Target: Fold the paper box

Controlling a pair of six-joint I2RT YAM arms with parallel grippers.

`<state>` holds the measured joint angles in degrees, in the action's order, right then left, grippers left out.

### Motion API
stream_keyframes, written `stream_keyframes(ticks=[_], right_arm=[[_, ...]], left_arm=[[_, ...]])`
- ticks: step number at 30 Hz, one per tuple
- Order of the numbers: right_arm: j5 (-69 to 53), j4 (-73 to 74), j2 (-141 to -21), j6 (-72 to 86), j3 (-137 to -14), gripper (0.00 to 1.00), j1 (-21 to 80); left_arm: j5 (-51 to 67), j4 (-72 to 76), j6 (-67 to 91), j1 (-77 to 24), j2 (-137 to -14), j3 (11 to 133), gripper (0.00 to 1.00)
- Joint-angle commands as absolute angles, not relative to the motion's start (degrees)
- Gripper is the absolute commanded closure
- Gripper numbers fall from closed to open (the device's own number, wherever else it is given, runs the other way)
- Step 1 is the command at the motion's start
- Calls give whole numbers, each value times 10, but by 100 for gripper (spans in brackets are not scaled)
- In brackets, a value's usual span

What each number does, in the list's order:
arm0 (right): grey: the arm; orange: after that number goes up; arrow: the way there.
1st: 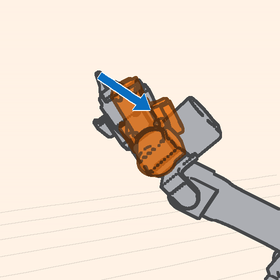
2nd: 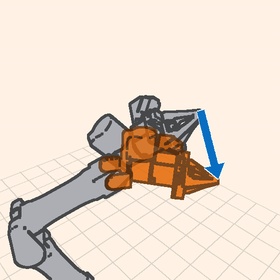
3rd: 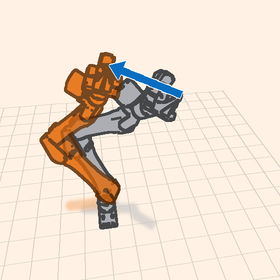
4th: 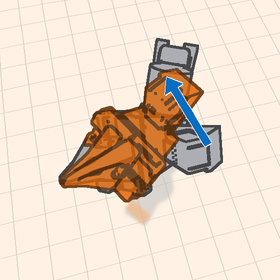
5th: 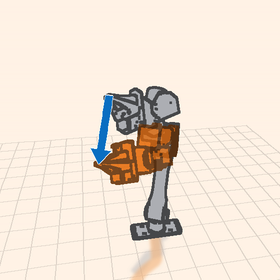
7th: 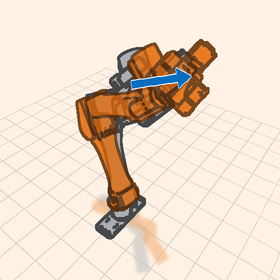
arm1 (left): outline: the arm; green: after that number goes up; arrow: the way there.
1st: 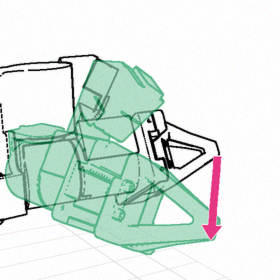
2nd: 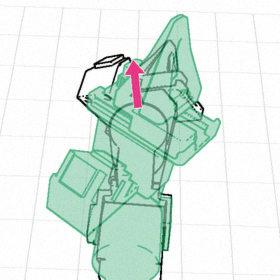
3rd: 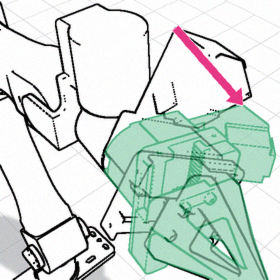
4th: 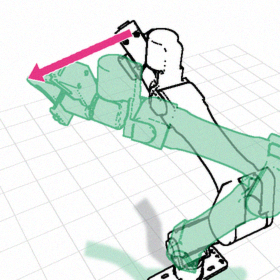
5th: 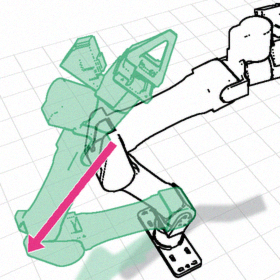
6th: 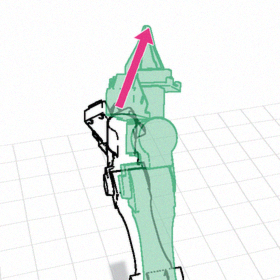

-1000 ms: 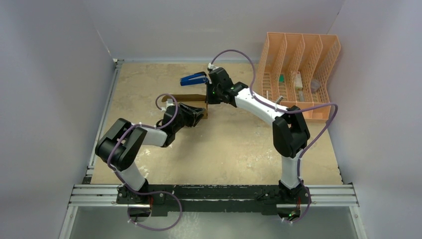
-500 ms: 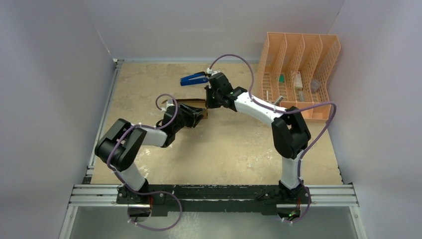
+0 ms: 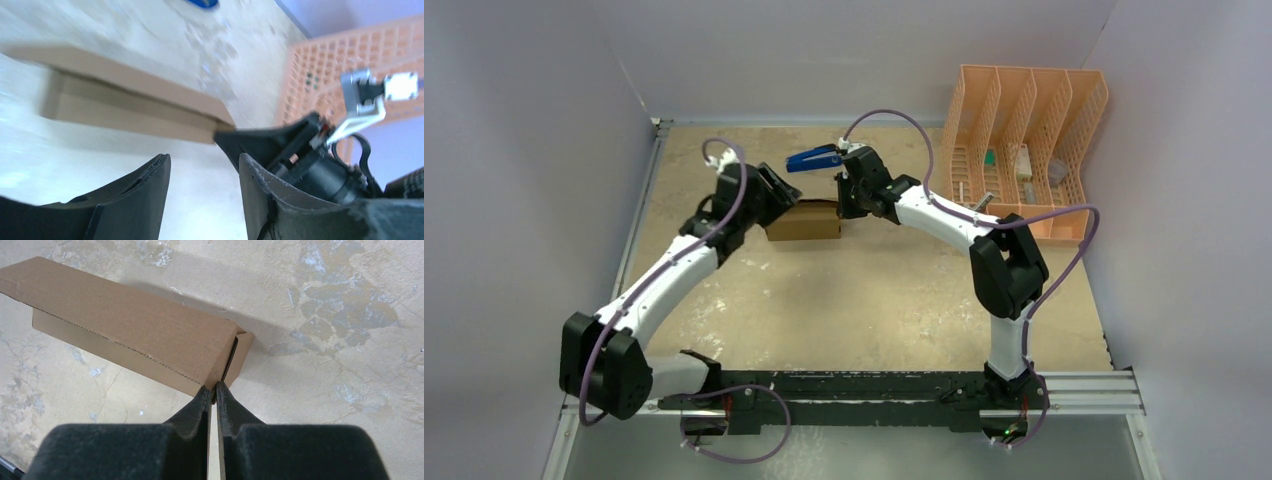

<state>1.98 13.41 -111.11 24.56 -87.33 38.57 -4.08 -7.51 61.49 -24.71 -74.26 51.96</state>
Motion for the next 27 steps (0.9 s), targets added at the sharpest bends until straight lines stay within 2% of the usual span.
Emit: stream_keyframes(ticks=[1, 10, 16, 27], right_arm=[[24, 167, -1097, 229, -863, 91, 385], [18, 173, -1095, 222, -861, 92, 385], [18, 177, -1094, 216, -860, 92, 385], [4, 177, -1094, 208, -858, 94, 385]], left_arm=[[-95, -309, 396, -161, -713, 602, 47], [-180, -420, 184, -120, -774, 700, 44], [-145, -381, 83, -119, -773, 677, 42], [-48, -218, -76, -119, -803, 631, 43]])
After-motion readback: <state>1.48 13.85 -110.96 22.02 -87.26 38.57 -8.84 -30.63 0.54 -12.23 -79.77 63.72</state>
